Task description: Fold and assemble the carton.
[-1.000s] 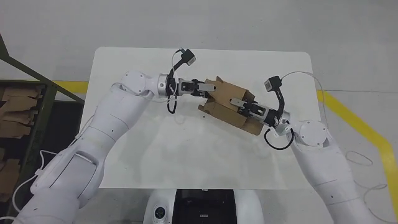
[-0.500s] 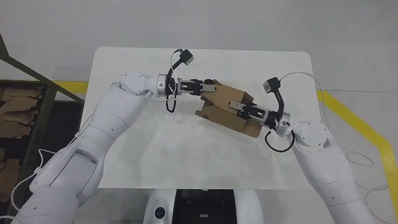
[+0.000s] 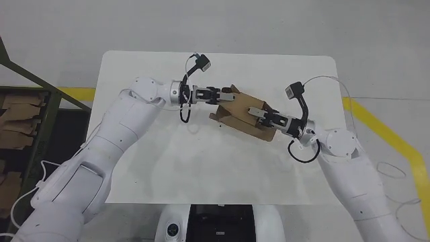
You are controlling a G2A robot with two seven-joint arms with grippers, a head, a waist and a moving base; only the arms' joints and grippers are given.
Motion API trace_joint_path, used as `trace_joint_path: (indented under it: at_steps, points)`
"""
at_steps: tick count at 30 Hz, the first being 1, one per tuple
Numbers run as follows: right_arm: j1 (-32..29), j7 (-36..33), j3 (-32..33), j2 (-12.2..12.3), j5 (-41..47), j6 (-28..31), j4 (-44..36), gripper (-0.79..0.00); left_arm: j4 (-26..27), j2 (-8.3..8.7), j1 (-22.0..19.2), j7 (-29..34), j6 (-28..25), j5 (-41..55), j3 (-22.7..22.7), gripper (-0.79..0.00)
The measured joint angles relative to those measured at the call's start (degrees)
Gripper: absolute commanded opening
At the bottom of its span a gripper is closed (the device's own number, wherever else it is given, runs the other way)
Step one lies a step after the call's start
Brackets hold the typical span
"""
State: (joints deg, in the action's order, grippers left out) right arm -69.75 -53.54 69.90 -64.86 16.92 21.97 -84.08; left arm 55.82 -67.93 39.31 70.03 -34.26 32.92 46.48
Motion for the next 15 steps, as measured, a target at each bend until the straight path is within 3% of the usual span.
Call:
trace_joint_path:
  at_steps: [2, 5, 12, 14, 15]
  points:
    - [0.26, -0.86, 0.03, 0.06, 0.06, 0.42, 0.04, -0.545, 0.2, 0.13, 0.09, 0.05, 0.05, 0.12, -0.02, -0.785]
    - [0.59, -2.0, 0.14, 0.17, 0.42, 0.9, 0.16, -0.637, 0.46, 0.33, 0.24, 0.28, 0.28, 0.59, -0.03, -0.785]
    - [1.04, -3.07, -0.01, 0.26, 1.46, 1.56, 0.63, -0.711, 0.85, 0.69, 0.44, 0.56, 0.55, 1.46, -0.17, -0.785]
    - [1.11, -3.28, -0.08, 0.28, 1.79, 1.58, 0.76, -0.785, 0.93, 0.75, 0.44, 0.72, 0.72, 1.74, -0.25, -0.785]
    - [1.16, -3.43, -0.11, 0.3, 1.92, 1.58, 0.84, -0.785, 0.97, 0.78, 0.44, 0.84, 0.84, 1.89, -0.32, -0.785]
